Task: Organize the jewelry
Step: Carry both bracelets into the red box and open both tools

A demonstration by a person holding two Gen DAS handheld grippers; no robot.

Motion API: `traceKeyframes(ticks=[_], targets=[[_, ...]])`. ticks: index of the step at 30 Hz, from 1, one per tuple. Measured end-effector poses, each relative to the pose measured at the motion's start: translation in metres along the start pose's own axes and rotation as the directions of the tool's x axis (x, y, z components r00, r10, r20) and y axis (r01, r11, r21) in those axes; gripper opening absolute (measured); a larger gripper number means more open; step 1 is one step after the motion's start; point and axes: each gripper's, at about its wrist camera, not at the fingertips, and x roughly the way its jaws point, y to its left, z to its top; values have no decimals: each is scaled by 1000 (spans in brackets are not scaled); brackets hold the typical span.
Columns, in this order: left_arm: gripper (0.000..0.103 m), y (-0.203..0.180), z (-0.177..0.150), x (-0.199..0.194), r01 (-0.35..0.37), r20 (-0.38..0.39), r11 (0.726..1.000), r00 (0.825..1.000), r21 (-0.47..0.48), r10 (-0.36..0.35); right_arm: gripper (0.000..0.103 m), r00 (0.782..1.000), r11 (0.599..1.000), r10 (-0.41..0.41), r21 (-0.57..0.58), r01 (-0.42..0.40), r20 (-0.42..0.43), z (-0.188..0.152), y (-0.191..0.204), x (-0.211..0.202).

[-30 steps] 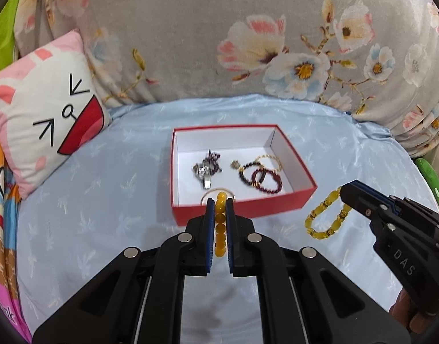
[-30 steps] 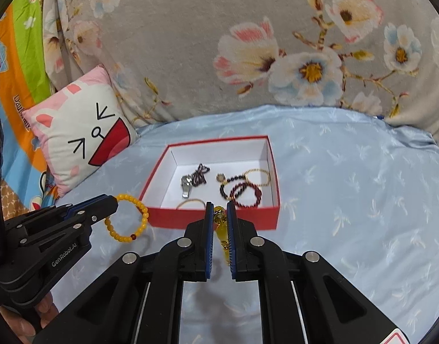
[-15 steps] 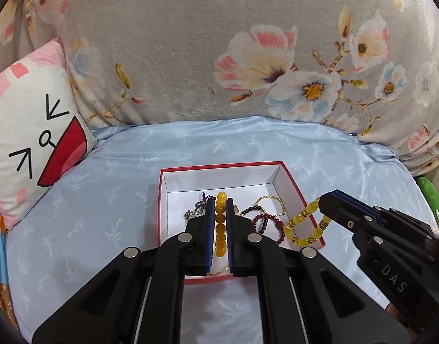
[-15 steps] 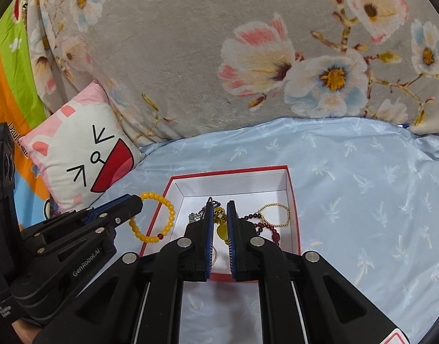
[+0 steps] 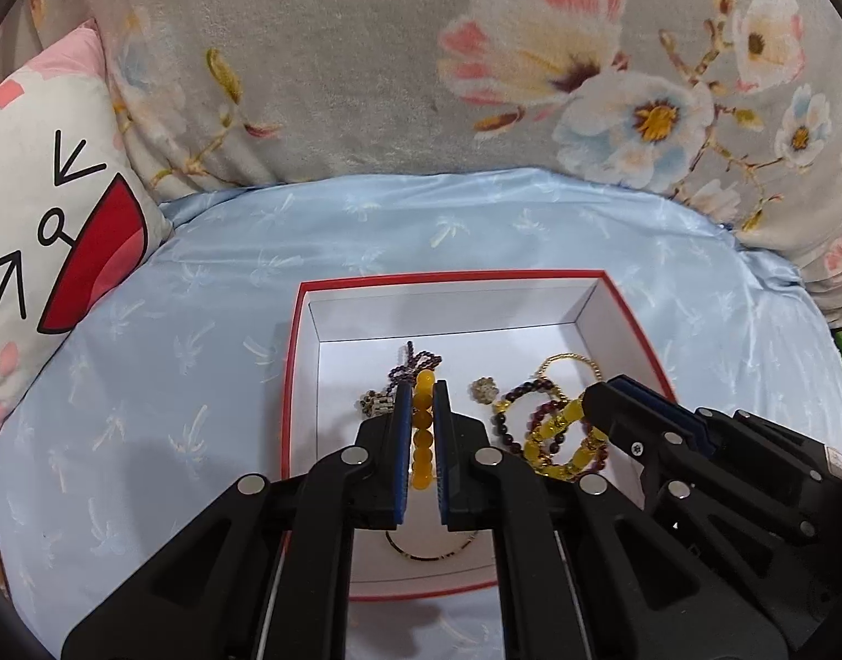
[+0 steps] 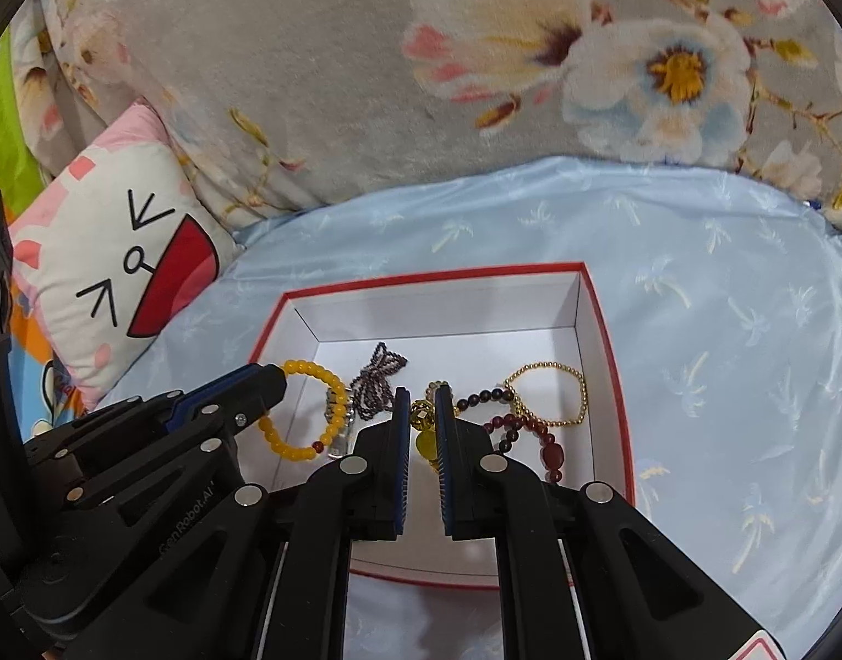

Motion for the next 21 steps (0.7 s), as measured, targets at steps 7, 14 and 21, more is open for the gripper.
traceKeyframes(ticks=[7, 14, 21], targets=[[7, 4, 0, 17, -3, -17, 1000, 1000, -10, 3, 9, 1000, 1000, -16, -5, 16, -12, 0, -3, 16], [30, 3, 2, 25, -32, -21, 999, 999, -7, 32, 16, 1000, 999, -29, -16, 29, -7, 4, -5, 23], [55, 13, 3, 17, -77, 7, 996, 997, -35, 77, 43, 995, 996, -87, 8, 87, 50, 7, -16, 6]])
